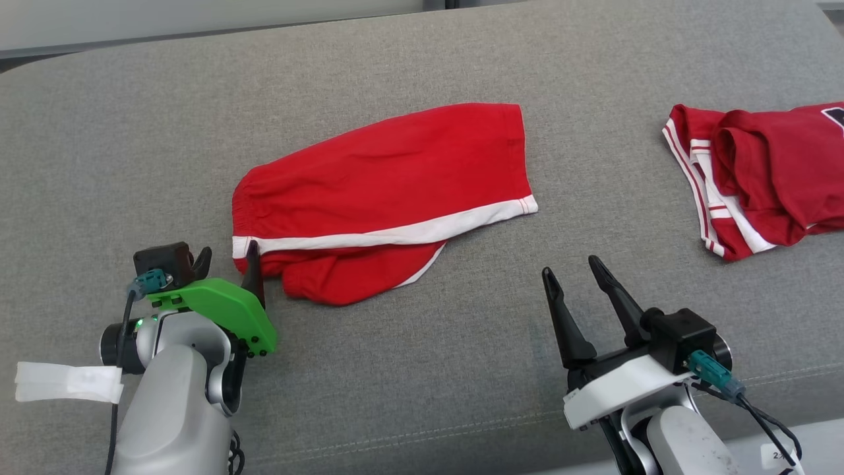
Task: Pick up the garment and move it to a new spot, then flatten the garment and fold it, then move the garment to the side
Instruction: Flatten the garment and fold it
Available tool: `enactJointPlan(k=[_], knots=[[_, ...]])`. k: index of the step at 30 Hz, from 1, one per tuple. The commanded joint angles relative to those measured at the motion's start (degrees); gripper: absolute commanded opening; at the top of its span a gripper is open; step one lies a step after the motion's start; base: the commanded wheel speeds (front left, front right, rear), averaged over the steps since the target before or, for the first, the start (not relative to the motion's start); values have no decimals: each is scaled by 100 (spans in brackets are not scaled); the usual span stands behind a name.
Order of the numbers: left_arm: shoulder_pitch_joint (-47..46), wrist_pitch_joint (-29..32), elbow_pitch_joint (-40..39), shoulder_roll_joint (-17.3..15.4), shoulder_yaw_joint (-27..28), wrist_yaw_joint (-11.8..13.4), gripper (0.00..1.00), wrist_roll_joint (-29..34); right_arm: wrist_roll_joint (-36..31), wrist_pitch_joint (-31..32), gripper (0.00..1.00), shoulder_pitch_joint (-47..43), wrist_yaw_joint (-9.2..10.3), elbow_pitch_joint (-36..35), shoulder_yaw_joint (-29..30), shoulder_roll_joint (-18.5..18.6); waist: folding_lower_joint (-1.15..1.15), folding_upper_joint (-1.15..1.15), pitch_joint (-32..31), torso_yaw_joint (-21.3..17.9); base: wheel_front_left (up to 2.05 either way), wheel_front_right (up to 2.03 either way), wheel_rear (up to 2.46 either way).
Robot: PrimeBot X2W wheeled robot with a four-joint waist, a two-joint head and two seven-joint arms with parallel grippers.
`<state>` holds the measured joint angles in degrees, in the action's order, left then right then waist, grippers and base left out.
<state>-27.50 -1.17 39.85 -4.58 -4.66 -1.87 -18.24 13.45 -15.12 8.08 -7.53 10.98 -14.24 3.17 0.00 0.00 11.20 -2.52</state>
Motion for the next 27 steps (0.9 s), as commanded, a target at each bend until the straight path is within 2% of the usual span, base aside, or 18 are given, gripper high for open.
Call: enactJointPlan(k=[1,15,17,20,21,27], knots=[[-141,92,125,-18,-13,-73,100,-87,-35,2,100,77,9,-21,9,42,0,0,105,-26,0,0,0],[-350,245,710,20,-145,-263,99,-328,-34,3,100,197,9,-26,-61,124,0,0,138,-41,0,0,0],[-401,230,808,11,-165,-282,88,-347,-19,3,100,203,9,-30,-85,153,0,0,148,-55,0,0,0],[-473,241,959,6,-202,-311,25,-366,-4,2,100,226,9,-31,-98,183,0,0,151,-75,0,0,0],[-498,224,998,1,-204,-314,0,-371,-1,3,100,226,9,-32,-99,185,0,0,148,-80,0,0,0],[-513,-32,1062,-17,-256,-244,0,-307,2,2,100,185,9,16,-93,177,0,0,57,-78,0,0,0]])
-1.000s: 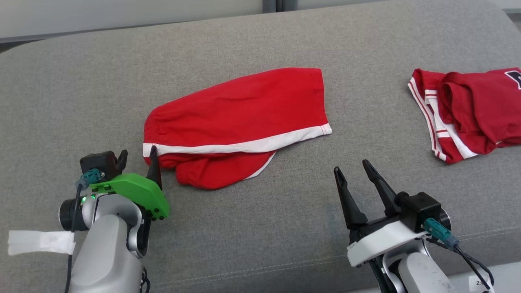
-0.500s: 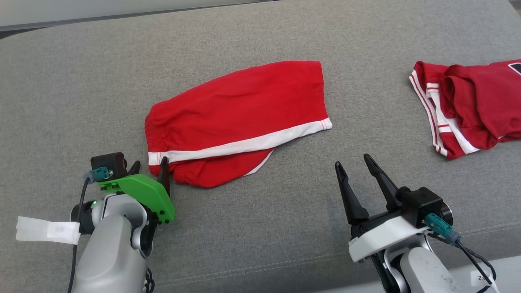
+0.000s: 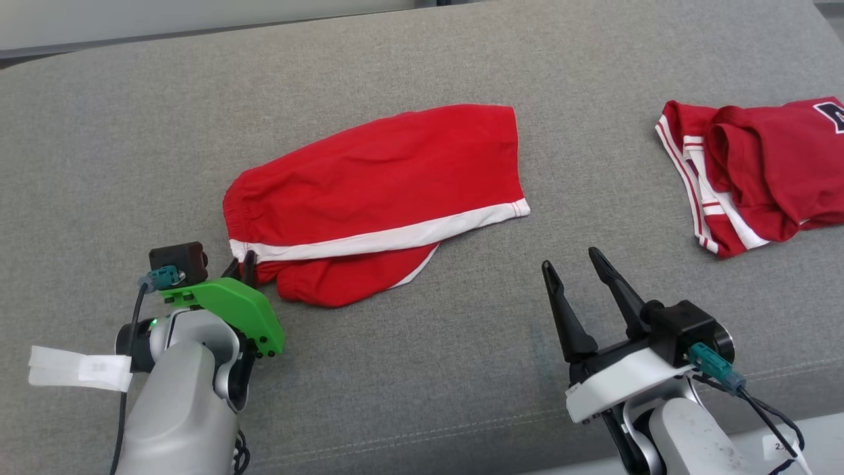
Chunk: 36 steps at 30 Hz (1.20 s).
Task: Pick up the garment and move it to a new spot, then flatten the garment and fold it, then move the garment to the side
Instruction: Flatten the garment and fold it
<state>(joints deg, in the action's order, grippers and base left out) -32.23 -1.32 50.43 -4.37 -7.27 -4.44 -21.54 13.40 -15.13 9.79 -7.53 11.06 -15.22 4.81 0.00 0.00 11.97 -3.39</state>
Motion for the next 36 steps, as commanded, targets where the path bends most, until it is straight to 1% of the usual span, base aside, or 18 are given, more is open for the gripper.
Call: enactJointPlan(k=[1,4,6,8,11,14,18,20,25,26,27,28,29,33,36], knots=[[-6,-66,-14,-33,-8,22,0,30,14,4,100,40,9,33,-6,6,0,0,-39,18,0,0,0],[138,-200,-104,-14,-69,5,0,41,181,4,100,219,9,218,-27,-41,0,0,-62,55,0,0,0],[212,-261,-203,-4,-126,-9,0,72,394,3,100,427,9,515,-19,-73,0,0,-47,93,0,0,0],[283,-311,-325,1,-178,-32,0,83,700,4,100,736,9,1033,-15,-102,0,0,-9,145,0,0,0],[375,-393,-522,-1,-272,-57,0,117,975,3,100,1408,9,1902,-120,-104,0,0,97,261,0,0,0],[396,-437,-703,1,-358,-84,0,152,1143,4,100,2043,9,2847,-249,-1,0,0,223,394,0,0,0],[352,-454,-877,18,-446,-100,0,144,1364,111,100,2748,9,3931,-413,0,0,0,377,551,0,0,0],[324,-459,-942,32,-476,-82,0,124,1446,162,100,2987,9,4336,-506,7,0,0,431,613,0,0,0],[330,-465,-1068,44,-510,-52,0,76,1684,113,100,3253,9,4868,-861,-21,0,0,482,666,0,0,0],[344,-463,-1085,42,-515,-42,0,65,1723,110,42,3269,8,4931,-931,-27,0,0,482,665,0,0,0],[361,-464,-1102,33,-513,-35,0,53,1783,93,25,3276,8,4973,-998,-35,0,0,479,662,0,0,0],[381,-468,-1115,18,-507,-33,0,47,1835,84,19,3276,6,5001,-1071,-42,0,0,473,656,0,0,0],[401,-474,-1129,5,-503,-28,0,42,1862,77,0,3275,5,5010,-1166,-48,0,0,465,646,0,0,0],[458,-506,-1179,-39,-505,-17,0,27,2024,29,0,3264,6,5003,-1368,2,0,0,436,608,0,0,0],[473,-597,-1276,-92,-512,-29,0,30,2203,-2,0,3275,6,4842,-1497,94,0,0,396,565,0,0,0]])
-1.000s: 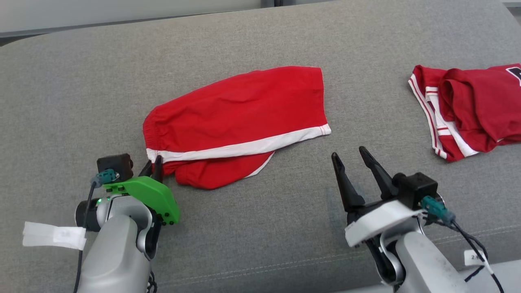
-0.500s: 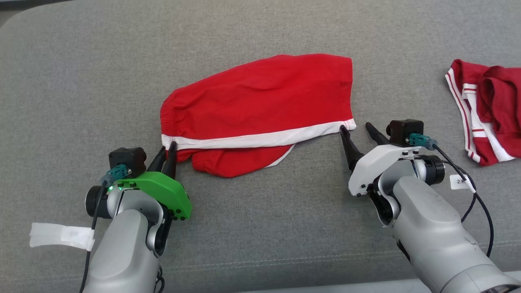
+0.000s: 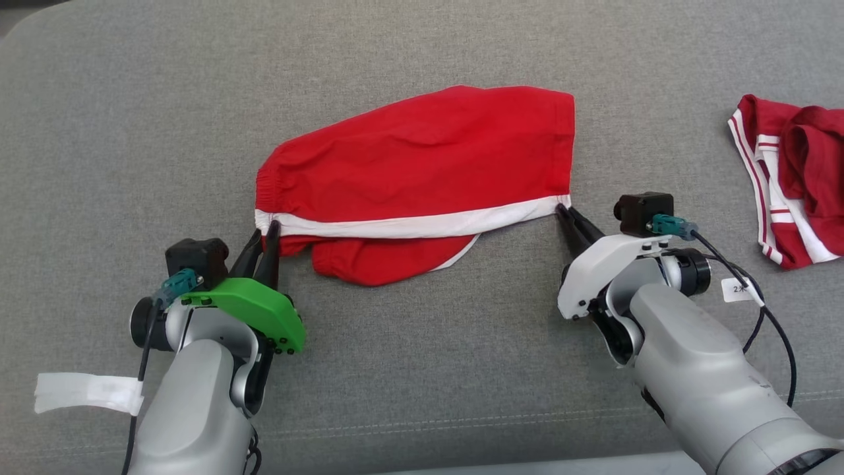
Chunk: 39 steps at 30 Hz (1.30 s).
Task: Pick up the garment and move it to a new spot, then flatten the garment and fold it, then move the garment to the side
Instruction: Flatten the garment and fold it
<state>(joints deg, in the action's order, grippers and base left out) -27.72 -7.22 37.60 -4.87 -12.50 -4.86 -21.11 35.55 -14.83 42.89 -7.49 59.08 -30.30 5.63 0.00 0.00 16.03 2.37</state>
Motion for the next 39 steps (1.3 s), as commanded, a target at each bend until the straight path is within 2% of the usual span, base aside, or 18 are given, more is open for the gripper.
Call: enactJointPlan(k=[1,7,11,15,19,23,30,33,39], knots=[[31,-48,-38,-57,14,3,0,-22,53,-39,0,-32,2,-57,-6,56,0,0,-34,-26,0,0,0],[133,-231,-529,-129,58,-130,0,-278,185,-35,0,-230,2,-1109,276,393,0,0,-299,-130,0,0,0],[228,-83,-1172,-253,46,-217,0,-615,58,-36,0,-369,2,-1937,620,569,0,0,-583,-232,0,0,0],[293,317,-2037,-413,75,-256,0,-1081,-131,-37,0,-435,2,-2654,897,670,0,0,-916,-329,0,0,0],[253,1040,-2926,-570,155,-262,0,-1764,-165,-37,0,-392,2,-3123,1036,748,0,0,-1249,-411,0,0,0],[47,1744,-3703,-709,348,-235,0,-2434,-93,-37,0,-264,2,-3370,1088,874,0,0,-1540,-483,0,0,0],[-531,2717,-4625,-863,545,97,0,-3105,-92,-37,0,177,3,-3561,1207,1219,0,0,-1744,-570,0,0,0],[-764,2958,-4760,-925,508,192,0,-3151,-165,-37,0,373,3,-3663,1270,1301,0,0,-1774,-596,0,0,0],[-1054,3163,-4586,-896,370,192,0,-3192,-266,-34,0,622,2,-3635,1273,1311,0,0,-1732,-643,0,0,0]])
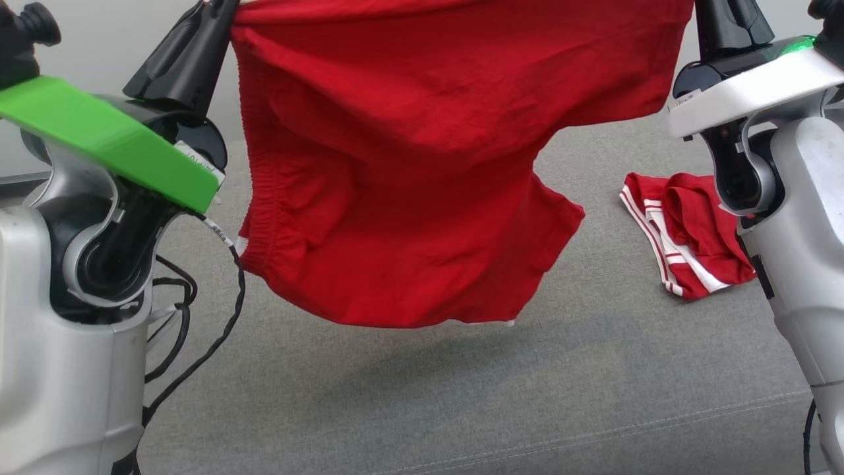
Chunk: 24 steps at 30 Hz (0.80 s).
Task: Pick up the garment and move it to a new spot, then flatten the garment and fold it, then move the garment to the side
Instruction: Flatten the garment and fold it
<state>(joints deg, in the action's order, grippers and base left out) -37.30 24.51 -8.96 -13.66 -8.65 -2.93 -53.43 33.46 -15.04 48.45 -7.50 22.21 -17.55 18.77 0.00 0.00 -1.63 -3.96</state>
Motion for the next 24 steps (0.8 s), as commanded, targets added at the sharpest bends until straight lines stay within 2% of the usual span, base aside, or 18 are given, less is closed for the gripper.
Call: enactJointPlan(k=[1,3,9,15,19,21,24], knots=[[-96,-10,70,-17,-14,-1,0,41,-57,-13,0,67,4,52,-1,-3,0,0,34,-10,0,0,0],[-182,-54,275,-29,-106,-82,0,145,-38,-8,0,157,4,195,-36,-66,0,0,101,-28,0,0,0],[-1089,-431,1732,-109,-474,-300,0,746,-87,188,0,1177,4,1331,-662,-390,0,0,753,-147,0,0,0],[-2775,-1452,3207,-107,-902,-433,0,1536,-263,100,0,2828,4,2775,-891,-821,0,0,1926,-195,0,0,0],[-3990,-2454,4086,-123,-1181,-454,0,2093,-633,-11,0,3961,4,3348,-564,-1043,0,0,2761,-231,0,0,0],[-4582,-3039,4443,-155,-1345,-461,0,2405,-997,-20,0,4401,4,3070,-181,-1065,0,0,3148,-254,0,0,0],[-5279,-3722,4853,-44,-1626,-461,0,2590,-1651,-7,0,4547,4,2568,440,-1164,0,0,3661,-246,0,0,0]])
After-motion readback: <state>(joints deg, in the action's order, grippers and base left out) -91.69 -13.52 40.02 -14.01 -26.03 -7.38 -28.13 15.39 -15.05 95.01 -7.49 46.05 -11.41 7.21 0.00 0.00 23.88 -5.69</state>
